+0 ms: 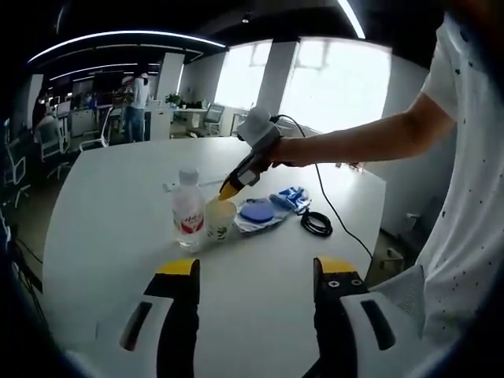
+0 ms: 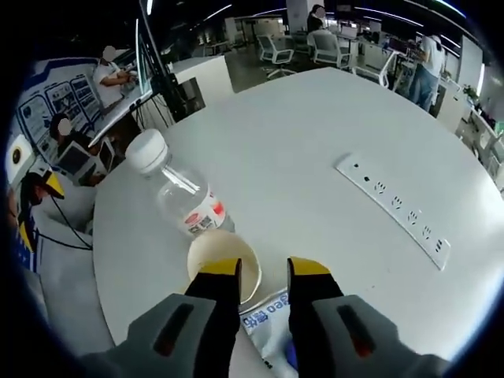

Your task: Arrange the tabletop items into an orderly group along one side of the table until the central work area is clear of visible clutter.

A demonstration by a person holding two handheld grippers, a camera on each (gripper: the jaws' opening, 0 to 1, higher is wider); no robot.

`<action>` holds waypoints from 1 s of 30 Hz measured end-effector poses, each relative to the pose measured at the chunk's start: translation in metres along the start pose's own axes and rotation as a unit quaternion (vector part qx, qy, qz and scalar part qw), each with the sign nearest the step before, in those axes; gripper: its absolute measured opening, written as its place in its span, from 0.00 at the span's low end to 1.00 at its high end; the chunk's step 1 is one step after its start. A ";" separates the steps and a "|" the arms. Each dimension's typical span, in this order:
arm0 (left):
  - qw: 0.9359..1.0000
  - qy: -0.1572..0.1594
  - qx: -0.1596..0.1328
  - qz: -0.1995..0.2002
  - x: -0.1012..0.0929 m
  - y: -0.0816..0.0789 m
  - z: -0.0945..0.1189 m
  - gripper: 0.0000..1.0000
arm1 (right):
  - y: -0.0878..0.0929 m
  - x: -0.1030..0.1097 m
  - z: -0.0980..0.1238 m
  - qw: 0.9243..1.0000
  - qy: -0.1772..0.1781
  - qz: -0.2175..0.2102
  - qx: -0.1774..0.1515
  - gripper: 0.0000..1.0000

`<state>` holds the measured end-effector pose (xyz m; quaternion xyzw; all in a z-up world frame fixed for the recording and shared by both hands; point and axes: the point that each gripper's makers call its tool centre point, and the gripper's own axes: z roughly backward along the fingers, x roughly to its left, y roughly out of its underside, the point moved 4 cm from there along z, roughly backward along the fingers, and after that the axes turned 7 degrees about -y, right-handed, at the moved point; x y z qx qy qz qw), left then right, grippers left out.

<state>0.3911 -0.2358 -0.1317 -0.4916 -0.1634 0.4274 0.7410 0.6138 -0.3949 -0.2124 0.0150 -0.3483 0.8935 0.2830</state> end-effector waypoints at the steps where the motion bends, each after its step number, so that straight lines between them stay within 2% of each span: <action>1: 1.000 0.000 0.000 -0.001 0.000 -0.001 0.000 0.58 | -0.001 0.000 0.001 1.000 0.000 -0.001 -0.002 0.24; 7: 1.000 0.000 -0.006 -0.006 -0.002 -0.007 0.002 0.60 | -0.008 -0.002 0.013 1.000 0.006 0.001 -0.020 0.27; 17: 1.000 -0.001 -0.009 -0.019 -0.005 -0.019 0.004 0.63 | -0.017 0.006 0.041 0.998 0.012 0.006 -0.054 0.32; 30: 0.999 0.001 -0.017 -0.027 -0.007 -0.032 0.004 0.68 | -0.010 0.017 0.086 0.995 0.025 0.003 -0.097 0.38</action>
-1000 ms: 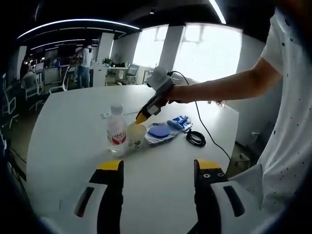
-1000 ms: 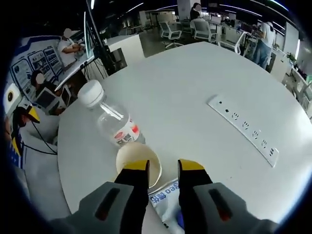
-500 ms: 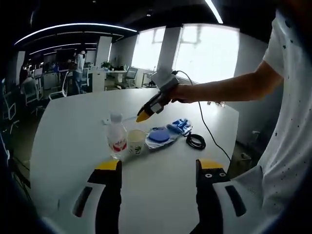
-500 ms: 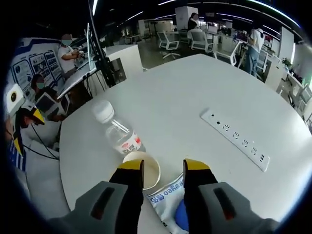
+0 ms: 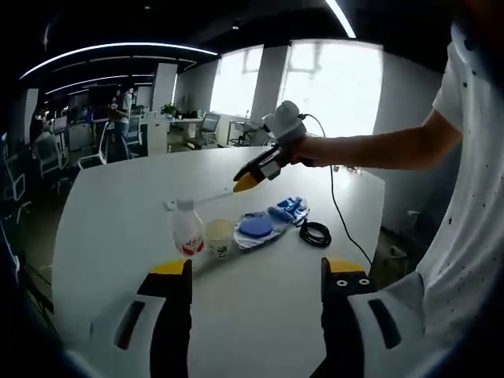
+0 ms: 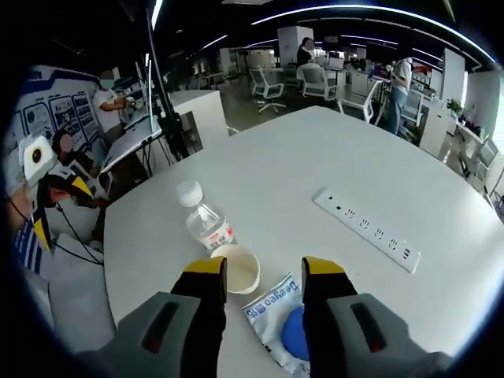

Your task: Arrange the tabletop items into an orderly group along one side of the table until the central work area is clear of visible clutter.

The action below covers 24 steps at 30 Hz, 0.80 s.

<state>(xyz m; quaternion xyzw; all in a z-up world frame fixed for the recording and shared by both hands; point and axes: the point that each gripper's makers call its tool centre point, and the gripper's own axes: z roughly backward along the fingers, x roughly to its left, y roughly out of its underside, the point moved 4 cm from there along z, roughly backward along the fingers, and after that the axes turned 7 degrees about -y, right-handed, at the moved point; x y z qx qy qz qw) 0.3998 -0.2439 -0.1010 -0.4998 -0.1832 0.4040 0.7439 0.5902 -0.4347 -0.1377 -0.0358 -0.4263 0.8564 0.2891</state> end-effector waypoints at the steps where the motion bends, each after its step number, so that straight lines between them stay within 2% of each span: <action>1: 1.000 0.000 0.000 -0.001 0.000 -0.001 0.000 0.68 | 0.001 0.000 0.003 1.000 0.002 0.000 -0.002 0.38; 11: 1.000 0.003 0.001 -0.017 -0.006 -0.011 -0.001 0.71 | 0.013 0.003 0.048 0.999 0.021 -0.015 -0.036 0.41; 24: 0.999 0.014 0.008 -0.037 -0.020 -0.021 -0.004 0.74 | 0.038 0.006 0.114 0.995 0.051 -0.035 -0.077 0.46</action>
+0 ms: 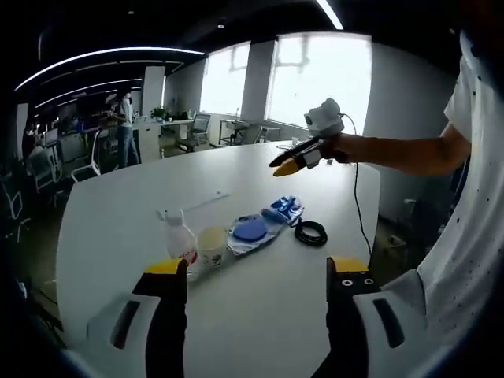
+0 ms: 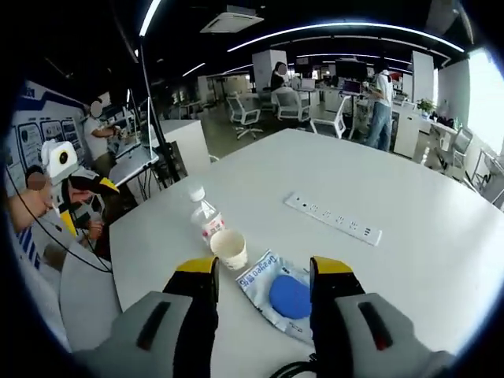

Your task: Arrange the tabletop items into an orderly group along one side of the table until the central work area is clear of visible clutter.

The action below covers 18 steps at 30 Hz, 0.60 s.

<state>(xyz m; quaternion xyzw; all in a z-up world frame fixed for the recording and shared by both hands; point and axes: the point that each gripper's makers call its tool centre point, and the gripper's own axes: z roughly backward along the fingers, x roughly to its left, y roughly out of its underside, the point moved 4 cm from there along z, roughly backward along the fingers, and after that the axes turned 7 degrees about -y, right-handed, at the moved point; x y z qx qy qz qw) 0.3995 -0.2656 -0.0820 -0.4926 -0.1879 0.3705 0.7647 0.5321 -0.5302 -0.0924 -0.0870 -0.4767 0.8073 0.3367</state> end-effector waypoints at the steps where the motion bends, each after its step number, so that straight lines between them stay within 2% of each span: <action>1: 1.000 0.001 0.000 0.000 -0.001 0.000 0.000 0.74 | 0.002 -0.001 0.006 1.000 0.003 -0.001 -0.003 0.46; 7: 1.000 0.005 0.003 -0.007 -0.007 -0.003 -0.004 0.75 | 0.013 -0.002 0.035 1.000 0.017 -0.009 -0.017 0.49; 18: 1.000 0.011 0.009 -0.015 -0.017 -0.003 -0.013 0.78 | 0.045 0.001 0.089 0.999 0.037 -0.019 -0.031 0.58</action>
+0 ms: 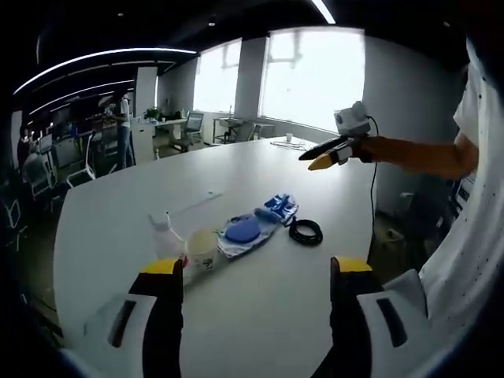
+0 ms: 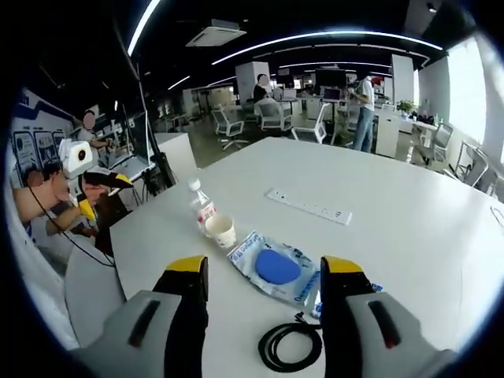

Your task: Arrange the tabletop items into an orderly group along one side of the table until the central work area is clear of visible clutter.

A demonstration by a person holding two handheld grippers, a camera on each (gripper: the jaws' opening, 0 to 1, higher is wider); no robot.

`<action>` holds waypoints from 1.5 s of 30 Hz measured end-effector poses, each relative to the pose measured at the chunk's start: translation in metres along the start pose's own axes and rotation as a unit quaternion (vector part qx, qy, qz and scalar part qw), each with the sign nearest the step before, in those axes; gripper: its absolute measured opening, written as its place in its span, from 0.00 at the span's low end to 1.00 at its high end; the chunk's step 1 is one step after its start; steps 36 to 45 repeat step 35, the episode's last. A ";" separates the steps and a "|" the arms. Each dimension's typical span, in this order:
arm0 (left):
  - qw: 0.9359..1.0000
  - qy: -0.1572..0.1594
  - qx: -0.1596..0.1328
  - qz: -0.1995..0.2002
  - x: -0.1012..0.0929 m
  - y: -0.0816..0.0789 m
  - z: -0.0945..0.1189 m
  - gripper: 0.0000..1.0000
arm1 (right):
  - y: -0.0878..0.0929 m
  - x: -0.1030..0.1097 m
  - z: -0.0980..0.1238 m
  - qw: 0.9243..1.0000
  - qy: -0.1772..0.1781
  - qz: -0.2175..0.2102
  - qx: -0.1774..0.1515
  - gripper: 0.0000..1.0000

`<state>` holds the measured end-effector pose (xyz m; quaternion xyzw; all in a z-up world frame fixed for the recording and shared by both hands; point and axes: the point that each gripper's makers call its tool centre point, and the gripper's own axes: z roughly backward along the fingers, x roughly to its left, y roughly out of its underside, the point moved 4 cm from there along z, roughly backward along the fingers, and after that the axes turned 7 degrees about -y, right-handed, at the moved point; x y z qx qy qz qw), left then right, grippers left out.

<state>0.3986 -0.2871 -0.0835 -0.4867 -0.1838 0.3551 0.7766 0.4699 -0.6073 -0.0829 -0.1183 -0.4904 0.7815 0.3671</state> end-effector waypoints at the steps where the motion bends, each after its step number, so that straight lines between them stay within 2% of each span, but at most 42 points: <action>1: 1.000 0.001 0.000 -0.001 0.000 0.000 -0.001 0.78 | 0.002 0.000 0.004 1.000 0.003 0.001 -0.001 0.59; 8: 1.000 0.003 0.007 -0.009 -0.006 0.001 -0.007 0.80 | 0.028 0.003 0.034 1.000 0.012 -0.006 0.001 0.63; 14: 1.000 0.000 0.012 -0.008 -0.010 0.007 -0.012 0.82 | 0.053 0.013 0.048 1.000 0.003 -0.012 0.003 0.72; 19: 1.000 -0.003 0.023 -0.002 -0.013 0.020 -0.015 0.86 | 0.084 0.022 0.055 1.000 -0.008 -0.027 0.014 0.78; 26: 0.999 -0.010 0.039 0.013 -0.017 0.042 -0.019 0.88 | 0.113 0.033 0.059 0.999 -0.015 -0.026 0.032 0.81; 33: 0.998 -0.017 0.050 0.031 -0.020 0.060 -0.017 0.89 | 0.126 0.042 0.061 0.999 -0.023 -0.035 0.031 0.81; 45: 0.998 -0.019 0.053 0.033 -0.020 0.062 -0.016 0.89 | 0.128 0.042 0.061 0.999 -0.024 -0.038 0.031 0.81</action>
